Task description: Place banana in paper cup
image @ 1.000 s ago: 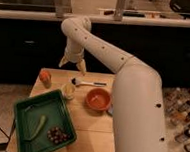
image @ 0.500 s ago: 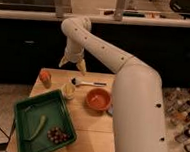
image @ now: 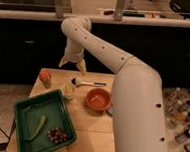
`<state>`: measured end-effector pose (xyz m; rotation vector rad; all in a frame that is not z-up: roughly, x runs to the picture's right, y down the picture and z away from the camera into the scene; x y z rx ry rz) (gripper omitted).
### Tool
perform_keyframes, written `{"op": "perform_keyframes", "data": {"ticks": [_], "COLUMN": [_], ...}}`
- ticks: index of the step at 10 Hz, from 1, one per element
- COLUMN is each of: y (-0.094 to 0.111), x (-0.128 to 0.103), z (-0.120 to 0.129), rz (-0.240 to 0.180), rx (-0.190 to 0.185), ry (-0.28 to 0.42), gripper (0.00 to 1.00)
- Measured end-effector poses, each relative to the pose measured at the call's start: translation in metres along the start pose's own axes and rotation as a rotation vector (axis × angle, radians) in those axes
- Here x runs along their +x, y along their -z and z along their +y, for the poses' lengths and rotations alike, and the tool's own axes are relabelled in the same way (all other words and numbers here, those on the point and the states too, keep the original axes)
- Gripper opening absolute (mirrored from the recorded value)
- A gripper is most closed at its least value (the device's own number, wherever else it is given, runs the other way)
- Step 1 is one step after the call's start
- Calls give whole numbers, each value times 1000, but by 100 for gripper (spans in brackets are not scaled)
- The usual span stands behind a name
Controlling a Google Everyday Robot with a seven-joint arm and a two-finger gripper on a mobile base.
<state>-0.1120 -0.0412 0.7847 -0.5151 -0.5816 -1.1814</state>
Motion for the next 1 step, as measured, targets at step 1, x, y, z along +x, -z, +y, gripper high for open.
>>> {"op": "perform_keyframes", "data": {"ticks": [1], "y": [0], "x": [0], "z": [0], "rz": [0], "rx": [0], "ry": [0], "gripper": [80]}}
